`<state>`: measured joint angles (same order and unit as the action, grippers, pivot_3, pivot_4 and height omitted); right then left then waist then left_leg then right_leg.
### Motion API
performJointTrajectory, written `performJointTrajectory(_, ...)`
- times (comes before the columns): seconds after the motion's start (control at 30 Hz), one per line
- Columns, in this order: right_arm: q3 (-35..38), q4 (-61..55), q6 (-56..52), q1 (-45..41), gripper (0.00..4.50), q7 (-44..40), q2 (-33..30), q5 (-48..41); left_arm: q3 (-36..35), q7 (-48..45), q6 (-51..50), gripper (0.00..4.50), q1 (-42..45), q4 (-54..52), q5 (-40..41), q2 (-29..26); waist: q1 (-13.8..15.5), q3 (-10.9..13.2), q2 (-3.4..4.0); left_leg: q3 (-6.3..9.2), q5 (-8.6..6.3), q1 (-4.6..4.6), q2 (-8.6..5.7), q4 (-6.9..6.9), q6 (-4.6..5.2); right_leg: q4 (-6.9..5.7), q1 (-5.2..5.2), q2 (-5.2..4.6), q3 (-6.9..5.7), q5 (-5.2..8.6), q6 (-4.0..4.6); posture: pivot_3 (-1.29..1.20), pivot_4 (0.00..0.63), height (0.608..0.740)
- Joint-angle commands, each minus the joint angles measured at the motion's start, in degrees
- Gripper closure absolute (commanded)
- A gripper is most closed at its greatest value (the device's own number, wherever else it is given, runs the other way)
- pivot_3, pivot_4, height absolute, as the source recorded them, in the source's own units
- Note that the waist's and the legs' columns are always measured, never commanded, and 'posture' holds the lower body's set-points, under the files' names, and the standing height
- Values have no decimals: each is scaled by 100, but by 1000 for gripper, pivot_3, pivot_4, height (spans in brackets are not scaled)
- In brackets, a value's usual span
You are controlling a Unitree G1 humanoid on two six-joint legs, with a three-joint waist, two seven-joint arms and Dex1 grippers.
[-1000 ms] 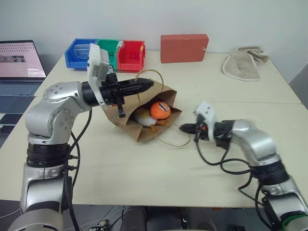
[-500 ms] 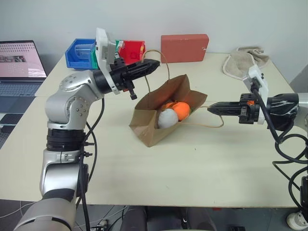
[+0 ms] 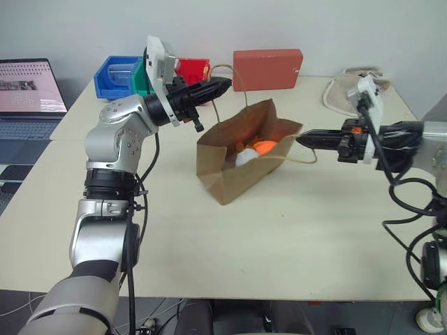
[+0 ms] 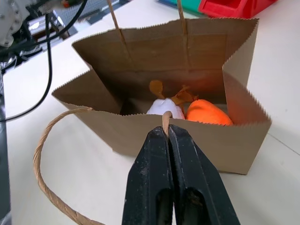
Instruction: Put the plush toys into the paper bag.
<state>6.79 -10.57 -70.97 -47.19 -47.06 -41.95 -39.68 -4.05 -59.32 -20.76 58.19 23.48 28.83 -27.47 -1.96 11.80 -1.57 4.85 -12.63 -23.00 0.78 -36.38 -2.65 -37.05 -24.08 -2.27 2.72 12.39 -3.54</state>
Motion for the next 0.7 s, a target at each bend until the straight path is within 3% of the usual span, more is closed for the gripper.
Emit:
performJointTrajectory(0.03,85,-121,174,-189,3945,147,94,-81,-31,-65,50,3993,138,-17,-137,-130,5,1,1,0,0,-1,0,0,0,0,0,0,0,0,0,0,150,740)
performJointTrajectory(0.2,149,-32,256,-279,2215,250,152,-70,27,-366,-86,2504,-147,-419,-171,-376,6,1,1,1,0,-5,0,3,0,4,-3,0,-1,0,1,0,150,740)
performJointTrajectory(0.4,763,306,114,-619,73,291,145,-480,-210,-201,-203,593,-581,-847,-226,-805,-5,2,4,2,0,-2,1,5,0,0,-4,0,-1,0,1,0,150,740)
performJointTrajectory(0.47,876,346,134,-608,0,217,37,-572,-321,-37,-200,24,-705,-957,-227,-871,1,2,4,2,0,-2,1,5,0,2,-3,0,-1,0,1,0,150,740)
performJointTrajectory(0.6,880,390,803,-481,0,161,-205,-275,-518,19,-495,24,-1091,-1349,-52,-1098,3,2,4,1,0,-3,1,6,0,3,-4,0,-1,0,1,0,150,740)
performJointTrajectory(0.7,677,99,1668,-40,0,-439,-575,16,-692,-141,-795,24,-1499,-1663,161,-1385,0,2,4,0,0,-2,1,10,0,6,-3,0,0,2,1,0,150,740)
